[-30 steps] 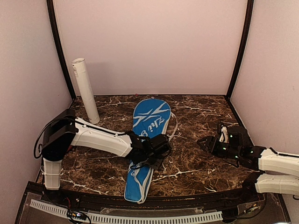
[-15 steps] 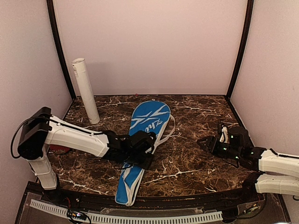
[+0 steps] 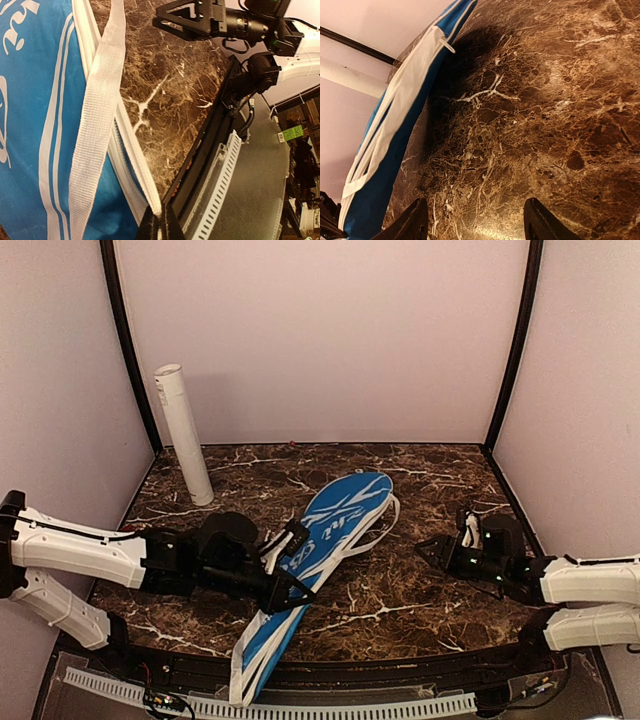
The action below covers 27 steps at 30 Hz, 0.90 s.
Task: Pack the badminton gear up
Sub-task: Pick up the zipper from the racket bag.
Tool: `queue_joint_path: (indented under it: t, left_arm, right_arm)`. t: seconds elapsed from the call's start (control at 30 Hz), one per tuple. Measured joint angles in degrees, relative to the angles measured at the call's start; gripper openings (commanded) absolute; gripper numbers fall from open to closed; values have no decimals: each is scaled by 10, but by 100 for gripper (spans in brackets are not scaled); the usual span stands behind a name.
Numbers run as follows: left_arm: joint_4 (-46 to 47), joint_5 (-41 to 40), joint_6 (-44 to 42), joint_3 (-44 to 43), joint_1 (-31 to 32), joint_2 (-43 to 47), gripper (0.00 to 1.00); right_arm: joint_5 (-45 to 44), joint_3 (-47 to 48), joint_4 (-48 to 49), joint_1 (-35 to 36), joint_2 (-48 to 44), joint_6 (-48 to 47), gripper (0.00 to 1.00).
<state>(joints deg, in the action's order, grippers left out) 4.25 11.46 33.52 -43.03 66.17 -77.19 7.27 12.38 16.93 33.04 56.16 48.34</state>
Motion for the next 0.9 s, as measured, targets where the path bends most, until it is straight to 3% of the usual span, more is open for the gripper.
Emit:
queue_joint_path:
  t: [0.37,0.9]
  left_arm:
    - [30,66,19,45,0,54,0]
    - [25,78,19,45,0,66,0]
  right_arm:
    - [22,52,117,-11,172,-73,56]
    - [88,70,279,-62,273,-204,46]
